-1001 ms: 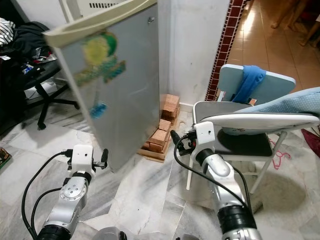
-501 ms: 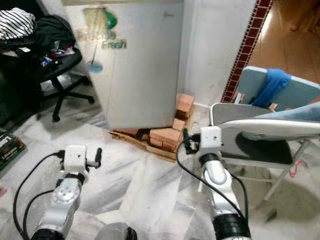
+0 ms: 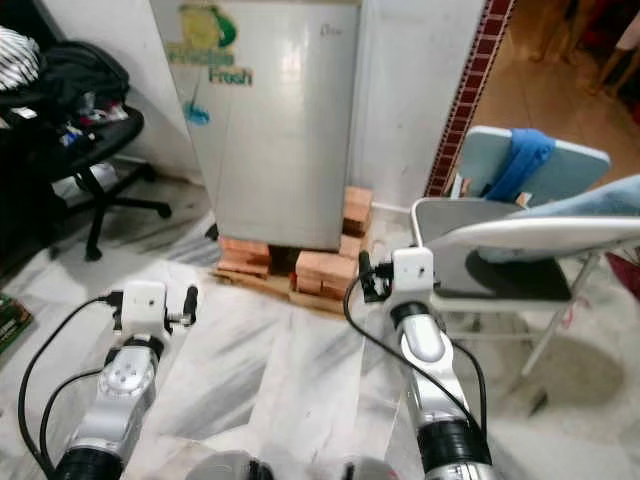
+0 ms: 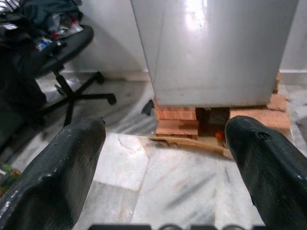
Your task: Restocking fridge
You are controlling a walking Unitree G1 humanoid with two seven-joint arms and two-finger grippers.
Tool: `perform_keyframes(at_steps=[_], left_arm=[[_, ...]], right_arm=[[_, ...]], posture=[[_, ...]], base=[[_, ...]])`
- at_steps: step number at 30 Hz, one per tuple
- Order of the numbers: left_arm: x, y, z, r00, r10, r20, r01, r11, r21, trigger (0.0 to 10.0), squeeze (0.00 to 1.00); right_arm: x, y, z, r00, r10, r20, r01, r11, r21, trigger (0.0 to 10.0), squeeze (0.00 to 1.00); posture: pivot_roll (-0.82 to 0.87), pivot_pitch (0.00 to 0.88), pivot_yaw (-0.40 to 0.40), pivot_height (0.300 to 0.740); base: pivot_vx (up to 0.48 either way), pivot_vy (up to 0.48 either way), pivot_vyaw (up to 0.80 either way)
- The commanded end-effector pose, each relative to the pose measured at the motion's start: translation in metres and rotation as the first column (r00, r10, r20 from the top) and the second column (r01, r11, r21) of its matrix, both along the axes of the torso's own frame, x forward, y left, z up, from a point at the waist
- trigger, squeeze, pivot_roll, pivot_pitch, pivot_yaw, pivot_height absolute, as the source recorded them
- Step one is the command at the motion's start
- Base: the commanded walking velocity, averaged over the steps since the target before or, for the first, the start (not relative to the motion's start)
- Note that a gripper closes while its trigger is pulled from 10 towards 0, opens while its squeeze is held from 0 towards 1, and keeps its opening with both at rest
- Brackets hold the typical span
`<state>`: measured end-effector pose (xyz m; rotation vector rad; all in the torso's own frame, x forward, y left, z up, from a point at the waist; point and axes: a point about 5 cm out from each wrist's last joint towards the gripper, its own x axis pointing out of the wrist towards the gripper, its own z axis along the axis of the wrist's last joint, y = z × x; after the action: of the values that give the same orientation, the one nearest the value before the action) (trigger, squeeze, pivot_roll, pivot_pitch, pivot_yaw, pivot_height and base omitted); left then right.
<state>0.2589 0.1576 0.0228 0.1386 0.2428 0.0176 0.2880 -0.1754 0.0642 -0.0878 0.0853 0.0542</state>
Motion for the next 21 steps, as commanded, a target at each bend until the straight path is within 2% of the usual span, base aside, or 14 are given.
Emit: perform_keyframes(at_steps=[1, 3, 6, 8, 21], left_arm=[[0.0024, 0.0049, 0.0016, 1.0, -0.001, 0.007, 0.001, 1.0, 0.024, 10.0, 0.0], [0.0027, 0.0048, 0.0016, 1.0, -0.003, 0.007, 0.003, 1.0, 0.025, 10.0, 0.0], [0.0047, 0.0027, 0.0048, 0.999, -0.027, 0.037, 0.027, 1.0, 0.013, 10.0, 0.0], [0.0051, 0.0004, 0.0081, 0.997, -0.048, 0.065, 0.048, 0.999, 0.009, 10.0, 0.0], [0.007, 0.0005, 0.0113, 0.995, -0.034, 0.093, 0.034, 0.999, 0.007, 10.0, 0.0]], right_arm=[[0.0021, 0.0037, 0.0007, 1.0, 0.005, 0.005, -0.005, 1.0, 0.014, 10.0, 0.0], [0.0023, 0.0036, 0.0007, 1.0, 0.004, 0.006, -0.004, 1.0, 0.016, 10.0, 0.0], [0.0033, 0.0029, 0.0009, 1.0, 0.001, 0.007, -0.001, 1.0, 0.017, 10.0, 0.0], [0.0038, 0.0028, 0.0016, 1.0, 0.002, 0.011, -0.002, 1.0, 0.011, 10.0, 0.0], [0.0072, 0.0095, 0.0023, 0.999, 0.043, 0.016, -0.044, 0.999, 0.015, 10.0, 0.0]], posture=[[0.04, 0.0, 0.046, 0.74], [0.04, 0.0, 0.046, 0.74], [0.04, 0.0, 0.047, 0.74], [0.04, 0.0, 0.047, 0.74], [0.05, 0.0, 0.045, 0.74]], base=[[0.0, 0.439, 0.0], [0.0, 0.439, 0.0], [0.0, 0.469, -0.8], [0.0, 0.0, -0.59], [0.0, 0.0, 0.0]])
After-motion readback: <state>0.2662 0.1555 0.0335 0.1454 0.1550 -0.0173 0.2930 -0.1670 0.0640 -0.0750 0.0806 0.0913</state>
